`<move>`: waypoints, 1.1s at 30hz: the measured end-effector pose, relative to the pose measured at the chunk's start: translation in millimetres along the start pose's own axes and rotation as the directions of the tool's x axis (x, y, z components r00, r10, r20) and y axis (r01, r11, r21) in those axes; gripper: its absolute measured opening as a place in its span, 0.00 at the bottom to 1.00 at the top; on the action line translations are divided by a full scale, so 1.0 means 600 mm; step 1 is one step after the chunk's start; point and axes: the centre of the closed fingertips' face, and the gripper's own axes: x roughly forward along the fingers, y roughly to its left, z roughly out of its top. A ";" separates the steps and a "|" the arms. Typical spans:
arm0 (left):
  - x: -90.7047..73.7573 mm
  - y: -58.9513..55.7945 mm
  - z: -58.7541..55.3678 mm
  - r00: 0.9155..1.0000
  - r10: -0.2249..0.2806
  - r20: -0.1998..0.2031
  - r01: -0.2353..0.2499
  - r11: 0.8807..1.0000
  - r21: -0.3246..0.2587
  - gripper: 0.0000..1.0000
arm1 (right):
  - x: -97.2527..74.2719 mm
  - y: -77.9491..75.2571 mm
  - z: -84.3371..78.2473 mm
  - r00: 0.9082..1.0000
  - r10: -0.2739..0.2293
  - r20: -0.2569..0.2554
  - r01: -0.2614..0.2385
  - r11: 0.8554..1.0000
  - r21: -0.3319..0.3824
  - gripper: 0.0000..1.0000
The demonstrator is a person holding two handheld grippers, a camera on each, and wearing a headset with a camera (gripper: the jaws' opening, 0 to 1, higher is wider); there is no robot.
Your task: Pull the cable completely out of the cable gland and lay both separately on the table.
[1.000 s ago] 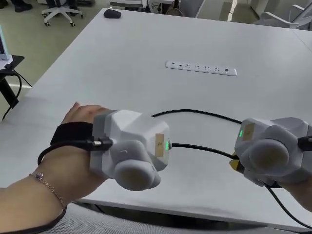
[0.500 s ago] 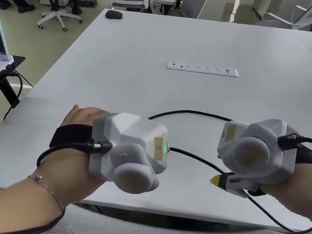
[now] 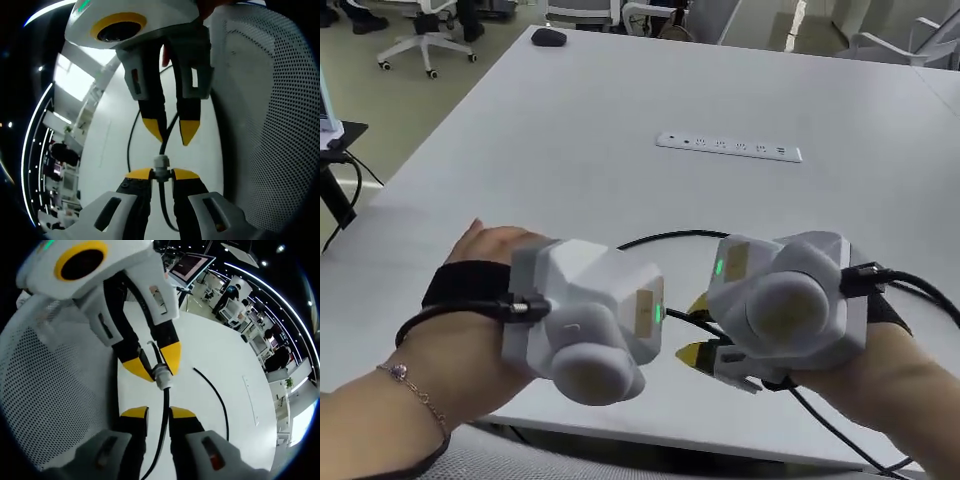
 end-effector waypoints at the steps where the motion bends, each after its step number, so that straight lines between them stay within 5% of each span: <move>1: 0.000 -0.002 0.001 1.000 -0.004 0.001 0.004 1.000 0.004 0.16 | 0.000 -0.002 -0.002 1.000 -0.004 0.000 0.004 1.000 0.001 0.10; 10: 0.003 -0.001 0.007 1.000 -0.011 0.014 0.011 1.000 0.004 0.16 | -0.002 -0.013 -0.014 0.998 -0.054 -0.021 0.054 0.998 -0.015 0.03; 22: 0.002 0.004 0.005 1.000 -0.004 0.021 0.004 1.000 -0.015 0.16 | -0.036 -0.029 -0.090 0.990 -0.072 -0.121 0.076 0.997 0.026 0.03; 27: -0.001 0.007 0.010 0.998 -0.014 0.055 0.018 0.997 -0.080 0.16 | -0.047 -0.032 -0.117 0.986 -0.067 -0.155 0.075 0.996 0.047 0.03; 33: -0.006 0.006 0.020 0.991 -0.037 0.130 0.064 0.977 -0.206 0.16 | -0.056 -0.029 -0.133 0.984 -0.050 -0.169 0.062 0.996 0.064 0.03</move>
